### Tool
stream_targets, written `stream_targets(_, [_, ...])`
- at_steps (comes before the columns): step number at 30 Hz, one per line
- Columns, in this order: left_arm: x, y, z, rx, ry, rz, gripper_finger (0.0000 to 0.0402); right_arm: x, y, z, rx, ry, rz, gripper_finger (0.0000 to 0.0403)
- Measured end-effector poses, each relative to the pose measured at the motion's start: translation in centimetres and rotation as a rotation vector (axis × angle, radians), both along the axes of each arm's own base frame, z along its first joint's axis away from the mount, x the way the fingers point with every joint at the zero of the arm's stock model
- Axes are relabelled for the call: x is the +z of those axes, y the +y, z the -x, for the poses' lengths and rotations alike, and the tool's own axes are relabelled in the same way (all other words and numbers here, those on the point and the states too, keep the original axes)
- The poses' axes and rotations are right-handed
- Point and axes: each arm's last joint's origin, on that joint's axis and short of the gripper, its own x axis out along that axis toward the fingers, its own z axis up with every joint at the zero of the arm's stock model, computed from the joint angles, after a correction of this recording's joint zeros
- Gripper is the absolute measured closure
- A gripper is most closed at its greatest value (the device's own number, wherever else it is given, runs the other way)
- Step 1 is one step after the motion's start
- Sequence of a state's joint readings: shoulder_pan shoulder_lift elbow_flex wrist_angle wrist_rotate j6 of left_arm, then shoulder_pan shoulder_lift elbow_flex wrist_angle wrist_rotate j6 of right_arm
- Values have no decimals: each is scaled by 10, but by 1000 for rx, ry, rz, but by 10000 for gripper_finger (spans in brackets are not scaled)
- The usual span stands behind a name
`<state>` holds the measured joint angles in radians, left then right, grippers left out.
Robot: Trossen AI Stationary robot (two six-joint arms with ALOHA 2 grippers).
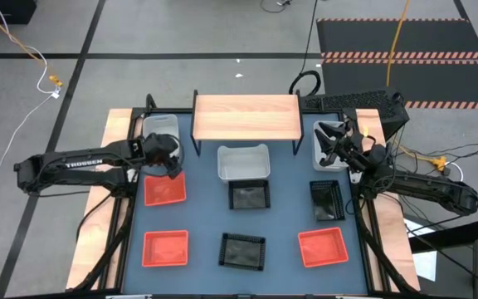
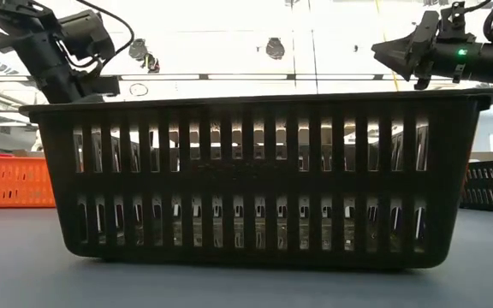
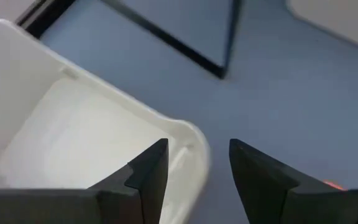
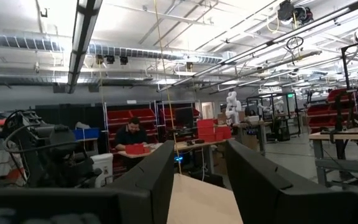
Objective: Stack baskets on shelf by color
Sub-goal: Put the left gray bin on the shelf
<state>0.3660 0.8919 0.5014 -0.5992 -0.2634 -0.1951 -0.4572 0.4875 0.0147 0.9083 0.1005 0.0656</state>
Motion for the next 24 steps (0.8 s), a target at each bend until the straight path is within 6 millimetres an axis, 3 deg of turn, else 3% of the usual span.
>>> stream_targets(12, [-19, 9, -9, 22, 112, 63, 239, 1, 0, 0, -2, -4, 9, 264])
stream_targets(15, [-22, 10, -10, 42, 111, 90, 270, 1, 0, 0, -2, -8, 10, 264])
stream_targets(21, [-23, 12, -9, 77, 99, 118, 380, 4, 1, 1, 0, -35, 17, 264])
stream_targets(24, [-23, 13, -8, 111, 109, 100, 388, 4, 1, 2, 4, -47, 15, 264])
